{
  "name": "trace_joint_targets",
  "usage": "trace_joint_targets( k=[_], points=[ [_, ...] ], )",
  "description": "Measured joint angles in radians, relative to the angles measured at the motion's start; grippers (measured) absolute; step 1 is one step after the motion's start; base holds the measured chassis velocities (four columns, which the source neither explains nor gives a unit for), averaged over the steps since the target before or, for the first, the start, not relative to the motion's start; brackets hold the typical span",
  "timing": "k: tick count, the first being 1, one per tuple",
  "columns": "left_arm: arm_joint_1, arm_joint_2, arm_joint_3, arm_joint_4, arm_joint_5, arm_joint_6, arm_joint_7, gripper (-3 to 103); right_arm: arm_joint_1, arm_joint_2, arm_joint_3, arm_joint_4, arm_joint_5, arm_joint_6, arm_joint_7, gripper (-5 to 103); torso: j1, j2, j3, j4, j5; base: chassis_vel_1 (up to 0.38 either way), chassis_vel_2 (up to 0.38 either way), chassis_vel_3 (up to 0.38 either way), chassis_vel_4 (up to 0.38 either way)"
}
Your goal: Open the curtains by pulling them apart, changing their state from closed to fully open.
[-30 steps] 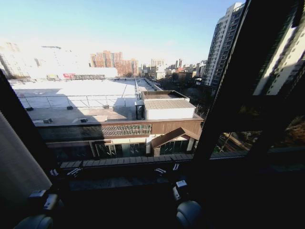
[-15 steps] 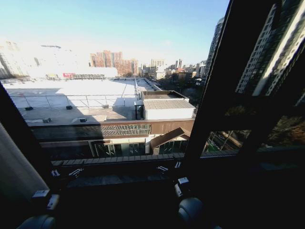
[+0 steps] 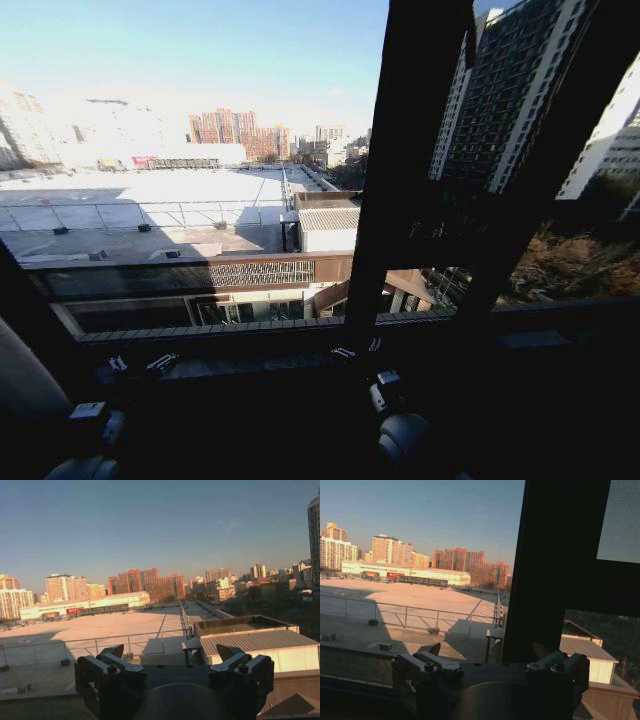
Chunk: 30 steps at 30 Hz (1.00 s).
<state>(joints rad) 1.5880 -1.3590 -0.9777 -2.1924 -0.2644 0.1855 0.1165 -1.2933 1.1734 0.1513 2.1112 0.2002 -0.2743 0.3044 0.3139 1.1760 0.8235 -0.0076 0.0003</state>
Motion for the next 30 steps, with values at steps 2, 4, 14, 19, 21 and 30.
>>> trace_joint_targets(
  k=[2, 4, 14, 19, 21, 30],
  points=[
    [0.008, -0.016, 0.000, -0.009, 0.011, -0.003, 0.000, 100, -0.005, -0.005, 0.005, 0.008, 0.001, 0.000, 0.000, 100, 0.000, 0.000, 0.000, -0.0001, 0.0001, -0.295, -0.416, 0.277, 0.445],
    [0.012, -0.021, 0.000, -0.011, 0.015, -0.004, 0.001, 100, -0.008, -0.007, 0.007, 0.013, 0.002, 0.000, 0.000, 100, 0.000, 0.000, 0.000, -0.0001, 0.0001, -0.272, -0.406, 0.261, 0.409],
    [0.040, -0.059, 0.000, -0.028, 0.034, -0.023, 0.025, 100, -0.021, -0.016, 0.024, 0.037, 0.004, -0.003, 0.006, 100, 0.000, 0.000, 0.000, 0.0001, 0.0000, -0.264, -0.438, 0.267, 0.436],
    [0.040, -0.064, 0.001, -0.027, 0.035, -0.025, 0.026, 100, -0.026, -0.014, 0.026, 0.038, 0.003, -0.005, 0.011, 100, 0.000, 0.000, 0.000, -0.0001, 0.0000, -0.236, -0.489, 0.229, 0.473],
    [0.039, -0.063, -0.001, -0.023, 0.033, -0.026, 0.027, 100, -0.027, -0.010, 0.026, 0.038, 0.001, -0.005, 0.012, 100, 0.000, 0.000, 0.000, -0.0002, -0.0003, -0.230, -0.489, 0.238, 0.479],
    [0.035, -0.057, -0.005, -0.012, 0.026, -0.027, 0.026, 100, -0.028, 0.004, 0.016, 0.036, -0.004, -0.007, 0.019, 100, 0.000, 0.000, 0.000, 0.0001, -0.0002, -0.238, -0.476, 0.242, 0.479]
  ],
)
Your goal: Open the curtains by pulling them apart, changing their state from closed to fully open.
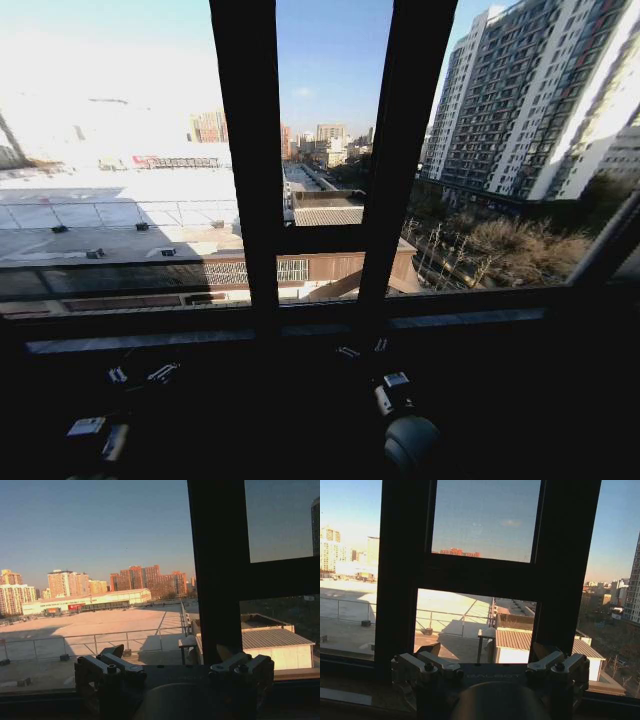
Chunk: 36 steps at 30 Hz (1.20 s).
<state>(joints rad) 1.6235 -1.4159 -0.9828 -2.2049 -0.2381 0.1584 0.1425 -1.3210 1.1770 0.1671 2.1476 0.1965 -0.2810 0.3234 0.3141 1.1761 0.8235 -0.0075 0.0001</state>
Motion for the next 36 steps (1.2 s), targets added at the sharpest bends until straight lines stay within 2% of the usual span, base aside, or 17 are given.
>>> trace_joint_targets(
  k=[13, 27, 36],
  points=[
    [-0.002, 0.015, 0.000, 0.022, -0.005, -0.011, 0.000, 100, -0.012, 0.008, -0.004, 0.000, -0.020, -0.001, 0.007, 100, 0.000, 0.000, 0.000, 0.0000, -0.0001, -0.157, -0.439, 0.152, 0.450],
    [0.010, 0.040, -0.015, 0.031, -0.045, -0.026, -0.001, 100, -0.026, 0.020, -0.019, 0.010, -0.047, 0.001, 0.024, 100, 0.000, 0.000, 0.000, -0.0001, 0.0002, 0.016, -0.363, -0.020, 0.370],
    [0.033, 0.037, -0.015, 0.032, -0.047, -0.055, -0.002, 100, -0.050, 0.031, -0.018, 0.023, -0.069, 0.010, 0.030, 100, 0.000, 0.000, 0.000, -0.0002, -0.0002, 0.024, -0.376, -0.034, 0.371]
  ],
)
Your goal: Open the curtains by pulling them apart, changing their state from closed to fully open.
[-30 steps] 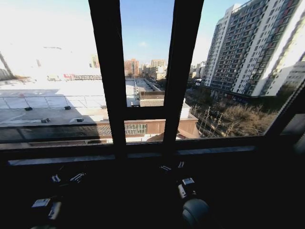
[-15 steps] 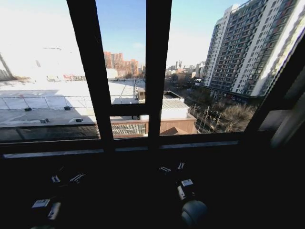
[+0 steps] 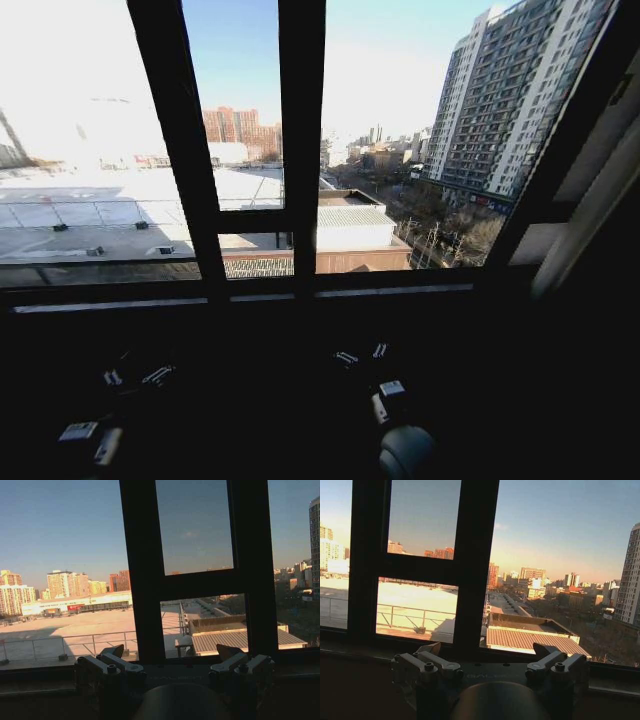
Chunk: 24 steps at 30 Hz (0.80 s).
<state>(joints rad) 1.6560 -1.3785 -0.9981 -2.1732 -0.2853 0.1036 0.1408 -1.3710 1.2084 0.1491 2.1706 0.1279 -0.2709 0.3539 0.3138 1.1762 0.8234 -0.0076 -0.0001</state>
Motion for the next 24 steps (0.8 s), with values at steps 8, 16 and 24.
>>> trace_joint_targets(
  k=[8, 16, 24],
  points=[
    [-0.005, 0.002, 0.001, -0.007, -0.006, -0.003, -0.002, 100, -0.016, -0.001, 0.013, -0.002, -0.011, 0.046, -0.001, 100, 0.000, 0.000, 0.000, -0.0002, 0.0007, -0.052, -0.292, 0.045, 0.311],
    [-0.004, -0.008, 0.008, -0.007, -0.009, -0.006, -0.003, 100, -0.014, -0.004, 0.021, -0.004, -0.005, 0.048, -0.003, 100, 0.001, 0.000, 0.000, 0.0001, -0.0001, -0.014, -0.017, 0.008, 0.018],
    [-0.009, -0.005, 0.007, -0.007, -0.015, -0.006, -0.003, 100, -0.017, -0.008, 0.028, -0.001, -0.013, 0.034, -0.008, 100, 0.000, 0.000, 0.000, -0.0001, 0.0005, 0.003, 0.009, 0.000, -0.010]
  ],
)
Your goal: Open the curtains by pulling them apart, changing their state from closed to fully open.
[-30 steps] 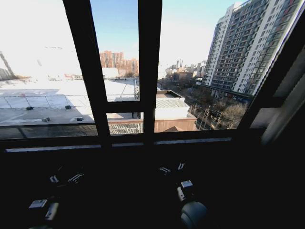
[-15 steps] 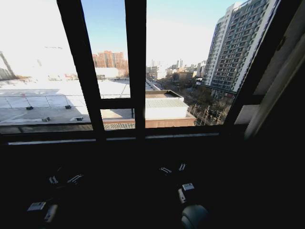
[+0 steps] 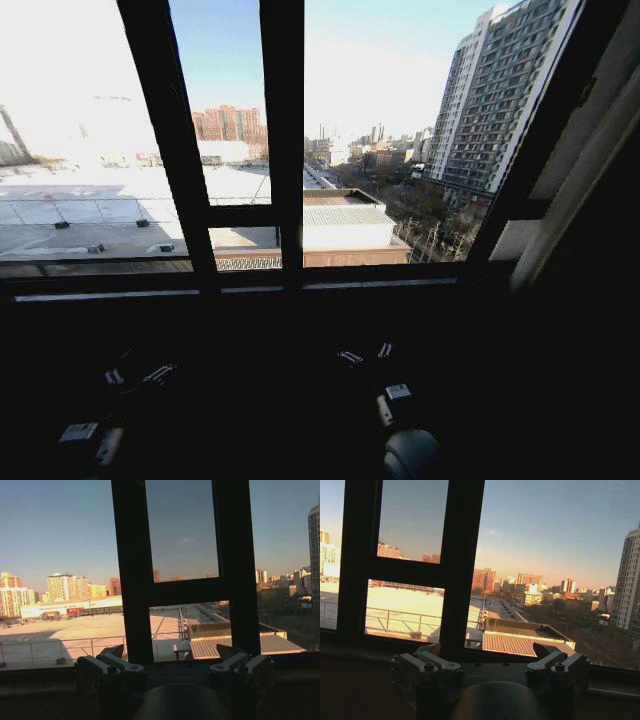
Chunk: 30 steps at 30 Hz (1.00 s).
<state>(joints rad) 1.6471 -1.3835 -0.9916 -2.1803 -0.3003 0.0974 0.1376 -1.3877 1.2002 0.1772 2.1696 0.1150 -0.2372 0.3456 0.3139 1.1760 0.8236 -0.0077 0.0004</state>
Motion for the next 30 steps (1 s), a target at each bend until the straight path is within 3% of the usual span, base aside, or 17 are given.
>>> trace_joint_targets(
  k=[30],
  points=[
    [-0.009, 0.001, -0.006, 0.013, -0.006, 0.000, -0.001, 100, 0.010, -0.001, -0.009, -0.013, -0.003, -0.004, -0.001, 100, 0.000, 0.000, 0.000, 0.0000, 0.0000, 0.038, 0.018, -0.038, -0.018]
  ],
)
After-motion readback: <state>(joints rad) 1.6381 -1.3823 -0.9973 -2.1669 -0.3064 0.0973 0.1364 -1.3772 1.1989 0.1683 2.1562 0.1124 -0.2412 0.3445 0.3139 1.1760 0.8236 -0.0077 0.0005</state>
